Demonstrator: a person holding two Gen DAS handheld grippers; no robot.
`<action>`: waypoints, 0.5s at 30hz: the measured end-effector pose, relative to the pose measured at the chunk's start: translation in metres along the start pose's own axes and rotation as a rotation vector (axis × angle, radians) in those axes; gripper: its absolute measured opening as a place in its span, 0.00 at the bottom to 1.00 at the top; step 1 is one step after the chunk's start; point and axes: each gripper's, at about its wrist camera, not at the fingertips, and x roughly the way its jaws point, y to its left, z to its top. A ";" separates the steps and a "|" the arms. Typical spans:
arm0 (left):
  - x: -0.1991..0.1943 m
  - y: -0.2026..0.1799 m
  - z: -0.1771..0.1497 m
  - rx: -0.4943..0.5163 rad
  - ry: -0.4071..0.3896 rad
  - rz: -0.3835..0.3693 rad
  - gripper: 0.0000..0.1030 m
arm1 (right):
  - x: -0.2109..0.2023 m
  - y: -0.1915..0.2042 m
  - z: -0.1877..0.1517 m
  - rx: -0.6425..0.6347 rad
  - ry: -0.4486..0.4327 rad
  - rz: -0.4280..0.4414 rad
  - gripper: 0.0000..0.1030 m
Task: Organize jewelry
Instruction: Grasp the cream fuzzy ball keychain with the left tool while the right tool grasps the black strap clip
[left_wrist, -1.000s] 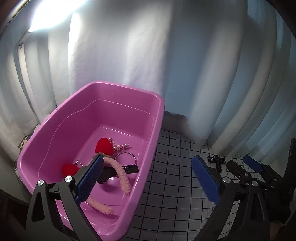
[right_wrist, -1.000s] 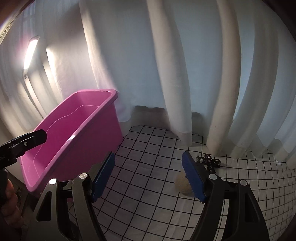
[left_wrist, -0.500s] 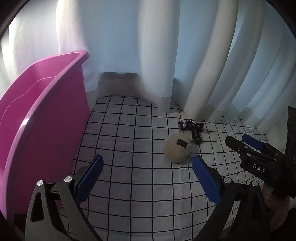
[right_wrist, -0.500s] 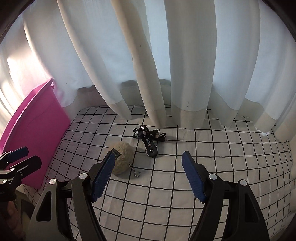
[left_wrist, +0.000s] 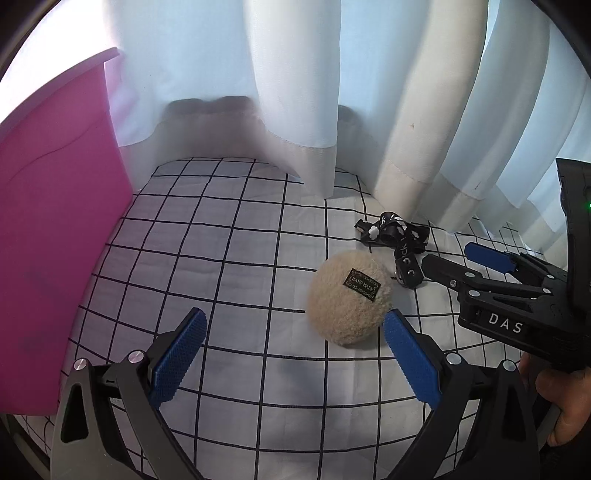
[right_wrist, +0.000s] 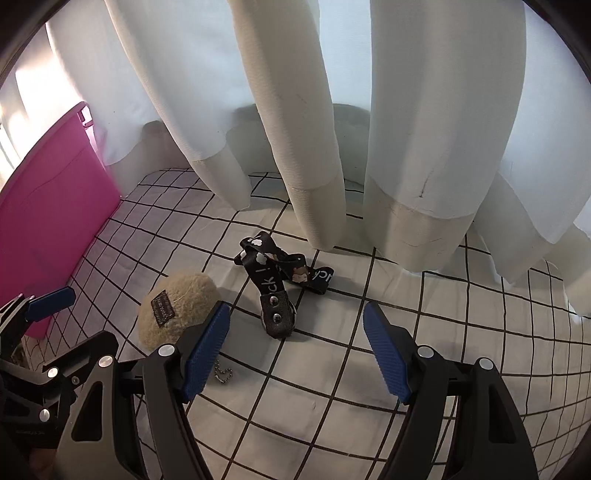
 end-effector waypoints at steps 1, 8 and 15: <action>0.003 -0.001 -0.001 -0.001 0.000 0.003 0.92 | 0.004 -0.001 0.002 -0.011 0.003 0.005 0.69; 0.019 -0.008 -0.006 0.000 0.006 0.016 0.92 | 0.032 -0.003 0.011 -0.081 0.023 0.022 0.69; 0.030 -0.014 -0.003 0.009 0.004 0.020 0.92 | 0.045 -0.003 0.013 -0.122 0.028 0.019 0.69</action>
